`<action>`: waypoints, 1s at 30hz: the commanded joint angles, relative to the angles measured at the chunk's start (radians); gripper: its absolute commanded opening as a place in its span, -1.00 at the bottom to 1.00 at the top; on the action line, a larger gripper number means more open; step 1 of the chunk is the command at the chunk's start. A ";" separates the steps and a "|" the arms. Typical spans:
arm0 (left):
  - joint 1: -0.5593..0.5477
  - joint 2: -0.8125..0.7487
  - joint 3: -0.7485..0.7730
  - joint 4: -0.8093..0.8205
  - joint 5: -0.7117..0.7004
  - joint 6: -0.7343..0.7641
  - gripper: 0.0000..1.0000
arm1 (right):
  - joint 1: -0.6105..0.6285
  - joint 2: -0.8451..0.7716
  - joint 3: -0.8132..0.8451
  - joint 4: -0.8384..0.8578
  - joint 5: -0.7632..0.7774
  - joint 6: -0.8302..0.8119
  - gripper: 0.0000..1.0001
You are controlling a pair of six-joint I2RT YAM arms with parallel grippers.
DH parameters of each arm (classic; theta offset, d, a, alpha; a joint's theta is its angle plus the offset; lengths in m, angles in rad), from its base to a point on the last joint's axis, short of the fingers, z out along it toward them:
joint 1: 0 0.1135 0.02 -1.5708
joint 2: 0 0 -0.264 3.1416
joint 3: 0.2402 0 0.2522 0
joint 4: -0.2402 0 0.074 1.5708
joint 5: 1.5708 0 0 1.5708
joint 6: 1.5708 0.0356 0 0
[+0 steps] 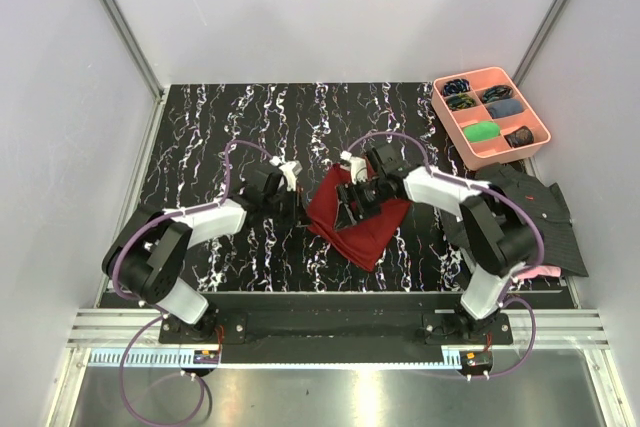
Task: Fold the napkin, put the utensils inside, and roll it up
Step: Roll the napkin at the center of the board.
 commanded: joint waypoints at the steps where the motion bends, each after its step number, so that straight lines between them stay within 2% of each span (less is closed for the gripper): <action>1: 0.013 0.003 0.047 -0.017 0.054 0.005 -1.00 | 0.100 -0.138 -0.082 0.114 0.270 -0.014 0.54; 2: 0.017 0.005 0.050 -0.015 0.057 0.007 -1.00 | 0.131 -0.150 -0.093 0.128 0.318 -0.017 0.66; 4: 0.021 0.005 0.050 -0.040 0.065 0.008 -1.00 | 0.218 -0.178 -0.125 0.179 0.450 -0.023 0.69; 9: 0.033 0.006 0.049 -0.053 0.072 0.013 -1.00 | 0.346 -0.189 -0.170 0.266 0.712 -0.029 0.71; 17: 0.040 0.006 0.049 -0.055 0.085 0.011 -1.00 | 0.473 -0.133 -0.173 0.291 0.868 -0.086 0.70; 22: 0.044 0.005 0.044 -0.056 0.088 0.011 -1.00 | 0.524 -0.087 -0.181 0.302 1.021 -0.089 0.62; 28: 0.049 0.003 0.047 -0.056 0.094 0.014 -1.00 | 0.547 -0.058 -0.195 0.314 1.130 -0.103 0.27; 29: 0.050 0.005 0.046 -0.056 0.095 0.013 -1.00 | 0.547 -0.057 -0.196 0.314 1.139 -0.100 0.17; 30: 0.050 0.005 0.046 -0.055 0.097 0.014 -1.00 | 0.547 -0.052 -0.199 0.314 1.141 -0.100 -0.06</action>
